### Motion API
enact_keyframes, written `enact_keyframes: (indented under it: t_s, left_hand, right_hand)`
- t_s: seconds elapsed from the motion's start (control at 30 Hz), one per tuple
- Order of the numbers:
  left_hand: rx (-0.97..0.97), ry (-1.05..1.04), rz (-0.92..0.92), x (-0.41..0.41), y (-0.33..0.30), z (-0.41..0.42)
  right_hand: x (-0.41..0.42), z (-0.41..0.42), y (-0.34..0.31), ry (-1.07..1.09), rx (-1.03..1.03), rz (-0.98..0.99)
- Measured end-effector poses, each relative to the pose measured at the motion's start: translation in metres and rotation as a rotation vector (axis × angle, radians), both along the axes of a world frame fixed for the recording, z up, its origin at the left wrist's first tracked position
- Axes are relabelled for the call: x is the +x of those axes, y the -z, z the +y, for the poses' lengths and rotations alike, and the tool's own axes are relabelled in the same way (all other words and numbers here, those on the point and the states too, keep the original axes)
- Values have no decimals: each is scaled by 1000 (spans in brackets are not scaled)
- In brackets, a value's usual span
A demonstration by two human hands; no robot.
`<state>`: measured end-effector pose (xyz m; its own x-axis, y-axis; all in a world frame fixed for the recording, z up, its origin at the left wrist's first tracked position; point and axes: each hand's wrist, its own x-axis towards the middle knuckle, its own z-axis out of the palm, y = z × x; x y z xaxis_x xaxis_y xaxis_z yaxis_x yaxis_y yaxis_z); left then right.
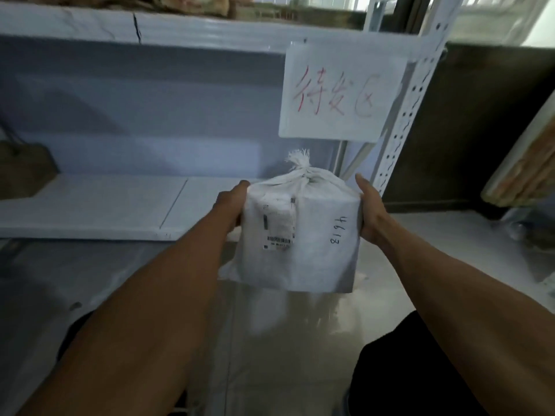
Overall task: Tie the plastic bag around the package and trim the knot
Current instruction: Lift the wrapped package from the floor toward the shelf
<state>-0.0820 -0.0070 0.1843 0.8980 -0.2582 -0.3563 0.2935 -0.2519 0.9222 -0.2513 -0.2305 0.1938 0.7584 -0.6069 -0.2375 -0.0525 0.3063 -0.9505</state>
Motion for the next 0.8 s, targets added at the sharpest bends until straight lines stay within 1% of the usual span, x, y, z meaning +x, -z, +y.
enact_keyframes:
  t_s: [0.1,0.2,0.4,0.5,0.6,0.8]
  left_hand:
    - [-25,9,-42,-9,-41,3]
    - [-35,-8,-72,-12,-65,7]
    - [-18,-35,-94,-3,-75,10]
    - [3,-64,-87,3,-66,8]
    - [1,-65,-60,9,-44,4]
    - [9,-110,30,34,29,-9]
  right_hand:
    - [0,4,-32,-48,-44,-21]
    - [0,9,-52,-62,-61,-35]
    - [6,10,-62,-51,-132,10]
    - [10,12,-55,-46,-129,19]
    - [17,8,-37,-27,-148,49]
    - [47,-14,27,22,-143,148]
